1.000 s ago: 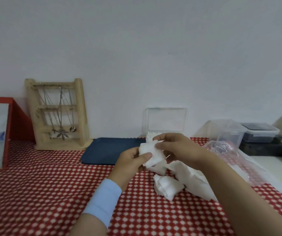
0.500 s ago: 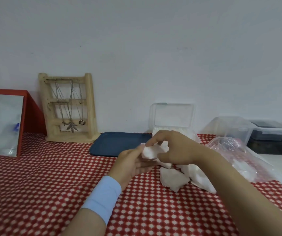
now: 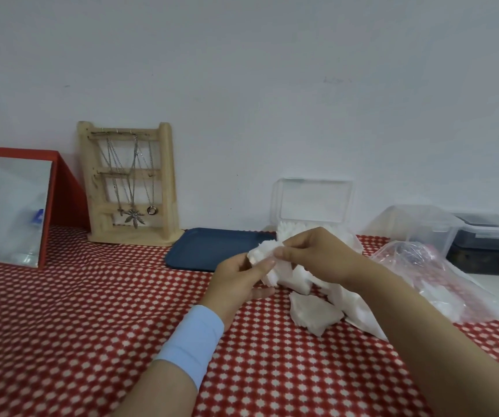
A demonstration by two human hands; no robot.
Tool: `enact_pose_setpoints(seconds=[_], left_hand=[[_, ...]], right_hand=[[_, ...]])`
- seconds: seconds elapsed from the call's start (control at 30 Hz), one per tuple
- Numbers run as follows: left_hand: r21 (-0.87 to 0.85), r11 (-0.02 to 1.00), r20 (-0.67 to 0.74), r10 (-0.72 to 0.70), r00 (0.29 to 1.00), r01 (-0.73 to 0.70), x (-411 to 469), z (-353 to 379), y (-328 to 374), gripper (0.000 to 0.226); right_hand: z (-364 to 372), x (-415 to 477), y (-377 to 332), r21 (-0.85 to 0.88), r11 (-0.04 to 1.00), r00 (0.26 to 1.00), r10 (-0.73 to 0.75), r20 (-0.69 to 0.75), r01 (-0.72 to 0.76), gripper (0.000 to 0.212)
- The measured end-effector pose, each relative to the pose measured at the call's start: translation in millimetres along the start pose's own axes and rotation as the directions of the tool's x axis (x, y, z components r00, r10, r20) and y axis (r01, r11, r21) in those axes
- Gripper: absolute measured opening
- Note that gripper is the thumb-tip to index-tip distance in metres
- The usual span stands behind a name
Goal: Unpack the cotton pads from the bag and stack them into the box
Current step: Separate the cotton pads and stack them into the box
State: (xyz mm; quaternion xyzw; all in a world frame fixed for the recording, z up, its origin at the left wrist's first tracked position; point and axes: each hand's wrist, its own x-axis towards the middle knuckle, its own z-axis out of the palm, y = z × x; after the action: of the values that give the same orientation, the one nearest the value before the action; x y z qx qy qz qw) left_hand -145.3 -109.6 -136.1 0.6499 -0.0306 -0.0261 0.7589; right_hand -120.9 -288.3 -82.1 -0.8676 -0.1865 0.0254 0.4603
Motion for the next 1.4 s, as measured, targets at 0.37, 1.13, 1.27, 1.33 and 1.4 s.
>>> enact_pose_setpoints(seconds=[0.37, 1.13, 1.27, 1.33, 1.4], left_hand=[[-0.228, 0.966, -0.057, -0.143, 0.988, 0.127, 10.0, -6.8, -3.1, 0.017], [-0.07, 0.996, 0.148, -0.044, 0.988, 0.055, 6.7, -4.0, -3.5, 0.031], [-0.086, 0.995, 0.107, -0.048, 0.993, 0.058, 6.9, -2.9, -1.1, 0.033], [-0.12, 0.991, 0.057, -0.05, 0.997, 0.057, 6.4, -1.3, -0.9, 0.032], [-0.11, 0.993, -0.036, -0.038, 0.999, 0.034, 4.7, 0.3, -0.8, 0.027]], right_hand=[[-21.8, -3.1, -6.2, 0.222, 0.974, 0.983, 0.083, -0.164, -0.045, 0.033], [-5.6, -0.4, -2.7, 0.063, 0.984, 0.982, 0.172, -0.073, -0.167, 0.029], [-8.6, -2.1, 0.8, 0.123, 0.971, 0.979, 0.203, 0.015, -0.203, 0.019], [-9.0, -1.4, 2.2, 0.176, 0.961, 0.977, 0.213, 0.022, -0.214, 0.017], [-8.9, -1.5, 2.8, 0.262, 0.939, 0.974, 0.22, 0.044, -0.224, 0.021]])
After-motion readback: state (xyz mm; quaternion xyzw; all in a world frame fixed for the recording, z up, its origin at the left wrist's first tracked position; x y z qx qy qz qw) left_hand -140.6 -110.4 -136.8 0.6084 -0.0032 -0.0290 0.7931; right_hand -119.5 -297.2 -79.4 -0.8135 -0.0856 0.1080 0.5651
